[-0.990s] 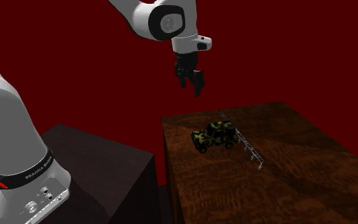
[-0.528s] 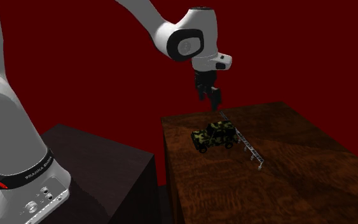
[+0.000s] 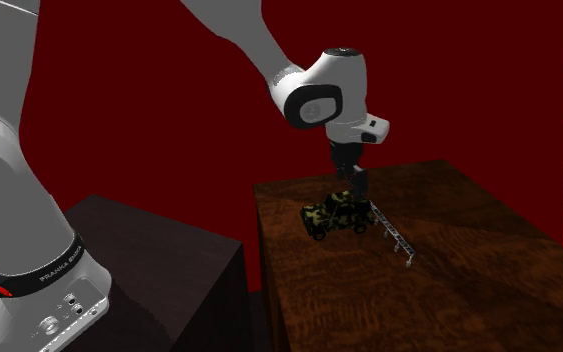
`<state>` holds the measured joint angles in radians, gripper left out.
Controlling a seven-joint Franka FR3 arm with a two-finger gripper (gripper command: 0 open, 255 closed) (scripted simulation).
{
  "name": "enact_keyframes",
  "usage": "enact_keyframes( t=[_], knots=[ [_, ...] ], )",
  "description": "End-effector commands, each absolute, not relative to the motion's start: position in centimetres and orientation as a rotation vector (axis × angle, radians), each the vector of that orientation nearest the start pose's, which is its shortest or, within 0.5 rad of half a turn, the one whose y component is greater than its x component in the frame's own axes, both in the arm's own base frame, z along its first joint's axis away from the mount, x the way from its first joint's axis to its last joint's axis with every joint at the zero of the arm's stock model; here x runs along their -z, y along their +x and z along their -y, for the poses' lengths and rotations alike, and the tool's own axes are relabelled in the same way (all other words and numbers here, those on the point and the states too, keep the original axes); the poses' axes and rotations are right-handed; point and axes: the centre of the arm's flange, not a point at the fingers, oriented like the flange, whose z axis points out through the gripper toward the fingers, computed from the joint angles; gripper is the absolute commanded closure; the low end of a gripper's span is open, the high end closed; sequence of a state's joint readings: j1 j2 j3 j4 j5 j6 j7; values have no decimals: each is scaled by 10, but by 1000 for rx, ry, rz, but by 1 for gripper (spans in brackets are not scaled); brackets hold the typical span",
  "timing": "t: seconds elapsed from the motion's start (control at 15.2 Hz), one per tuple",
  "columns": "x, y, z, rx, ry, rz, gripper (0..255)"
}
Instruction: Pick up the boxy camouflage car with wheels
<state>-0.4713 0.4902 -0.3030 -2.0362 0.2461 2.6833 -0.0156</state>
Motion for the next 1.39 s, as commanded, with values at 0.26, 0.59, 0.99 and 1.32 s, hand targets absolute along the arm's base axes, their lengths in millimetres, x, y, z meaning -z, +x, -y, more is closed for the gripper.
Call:
enact_keyframes(
  t=[0.26, 0.59, 0.99, 1.32],
  knots=[
    [-199, 439, 433, 278, -2872, -1434, 0],
    [-199, 440, 433, 278, -2872, -1434, 255],
    [-199, 439, 433, 278, -2872, -1434, 255],
    [-225, 439, 433, 278, -2872, -1434, 255]
  ],
)
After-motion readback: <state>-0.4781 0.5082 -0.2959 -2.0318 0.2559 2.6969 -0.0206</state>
